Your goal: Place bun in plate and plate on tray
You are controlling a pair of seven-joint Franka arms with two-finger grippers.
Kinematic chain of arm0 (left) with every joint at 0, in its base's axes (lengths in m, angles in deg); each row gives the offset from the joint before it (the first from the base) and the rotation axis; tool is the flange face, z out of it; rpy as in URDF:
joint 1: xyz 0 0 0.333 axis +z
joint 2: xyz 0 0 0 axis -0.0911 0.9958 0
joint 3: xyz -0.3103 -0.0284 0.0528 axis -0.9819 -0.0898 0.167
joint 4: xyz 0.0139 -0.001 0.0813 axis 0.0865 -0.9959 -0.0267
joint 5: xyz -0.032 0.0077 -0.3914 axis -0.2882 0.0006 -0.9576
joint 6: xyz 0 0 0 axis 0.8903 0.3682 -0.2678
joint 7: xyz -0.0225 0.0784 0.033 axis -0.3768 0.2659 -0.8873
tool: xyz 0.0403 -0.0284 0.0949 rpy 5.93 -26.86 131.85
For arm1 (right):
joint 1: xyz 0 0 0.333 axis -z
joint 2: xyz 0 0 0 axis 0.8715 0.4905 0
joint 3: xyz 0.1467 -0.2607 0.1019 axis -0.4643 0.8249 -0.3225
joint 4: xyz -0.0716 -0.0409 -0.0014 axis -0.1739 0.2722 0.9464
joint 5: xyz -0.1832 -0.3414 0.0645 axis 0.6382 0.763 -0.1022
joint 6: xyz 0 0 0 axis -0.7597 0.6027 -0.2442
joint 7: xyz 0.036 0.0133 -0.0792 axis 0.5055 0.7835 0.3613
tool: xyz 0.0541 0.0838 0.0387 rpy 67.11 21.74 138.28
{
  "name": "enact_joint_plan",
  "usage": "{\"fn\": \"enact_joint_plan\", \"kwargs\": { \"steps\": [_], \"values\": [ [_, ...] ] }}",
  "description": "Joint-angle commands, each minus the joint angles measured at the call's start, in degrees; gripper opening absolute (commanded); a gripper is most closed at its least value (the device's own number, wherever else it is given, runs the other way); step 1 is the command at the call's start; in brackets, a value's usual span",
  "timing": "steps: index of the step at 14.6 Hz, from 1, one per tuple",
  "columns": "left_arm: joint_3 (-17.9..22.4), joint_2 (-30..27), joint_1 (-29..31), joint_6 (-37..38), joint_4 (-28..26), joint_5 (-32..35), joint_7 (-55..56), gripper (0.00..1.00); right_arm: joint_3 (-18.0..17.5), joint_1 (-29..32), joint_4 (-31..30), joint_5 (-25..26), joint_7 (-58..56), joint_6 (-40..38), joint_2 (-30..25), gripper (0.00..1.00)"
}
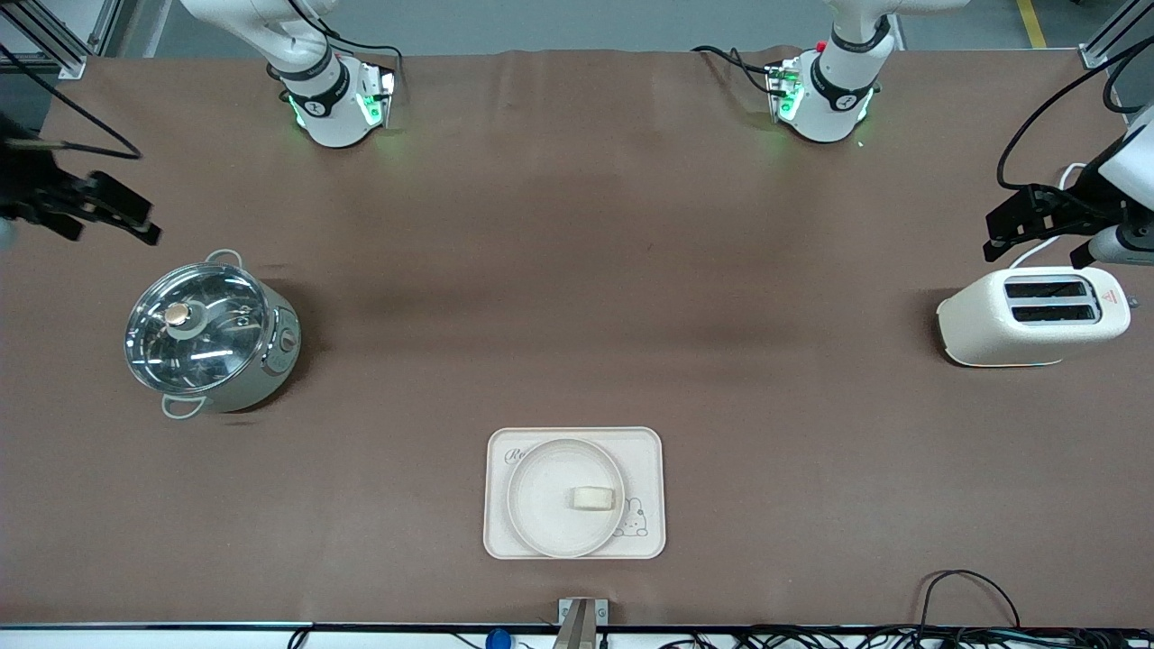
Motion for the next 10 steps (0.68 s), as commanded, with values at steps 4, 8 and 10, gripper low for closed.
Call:
{"fn": "enact_joint_plan", "kwargs": {
  "steps": [4, 8, 10],
  "values": [
    [0.17, 0.14, 0.18, 0.93, 0.82, -1.04, -0.76, 1.0, 3.09, -0.21, -2.02, 0.66, -7.31, -2.13, -2.72, 1.0],
    [0.17, 0.23, 0.36, 0.93, 1.08, -0.96, -0.85, 1.0, 1.61, 0.4, -2.02, 0.66, -7.31, -4.5, -4.03, 1.0],
    [0.17, 1.01, 0.62, 0.93, 1.61, -0.96, -0.41, 1.0, 1.25, 0.67, -2.11, 0.66, -7.57, -5.3, -5.0, 1.0]
  ]
}}
